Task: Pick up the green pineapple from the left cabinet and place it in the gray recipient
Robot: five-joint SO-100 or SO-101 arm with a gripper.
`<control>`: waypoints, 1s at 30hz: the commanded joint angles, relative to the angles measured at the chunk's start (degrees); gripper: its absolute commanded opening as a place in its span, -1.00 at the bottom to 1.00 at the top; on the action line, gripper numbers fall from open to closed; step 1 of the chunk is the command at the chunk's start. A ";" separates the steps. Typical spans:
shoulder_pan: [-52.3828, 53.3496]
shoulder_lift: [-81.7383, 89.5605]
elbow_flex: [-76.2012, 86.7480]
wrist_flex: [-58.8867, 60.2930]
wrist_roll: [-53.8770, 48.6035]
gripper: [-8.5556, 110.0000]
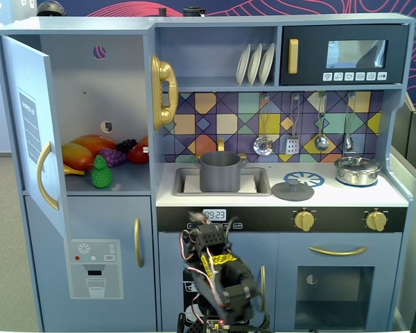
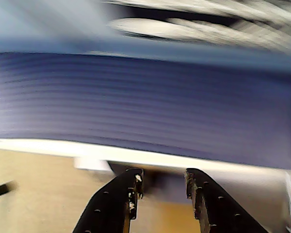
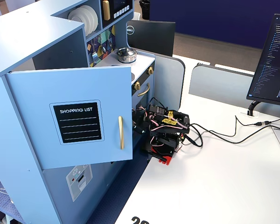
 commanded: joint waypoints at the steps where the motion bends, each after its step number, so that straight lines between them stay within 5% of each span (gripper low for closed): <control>1: -14.59 -0.97 -11.34 -16.26 -8.00 -0.83; 5: -17.31 -4.57 -11.51 -40.96 -8.09 -0.71; 10: -18.90 -10.02 -15.12 -56.07 -8.09 -0.42; 30: -16.00 -38.85 -27.07 -79.10 -9.23 -0.11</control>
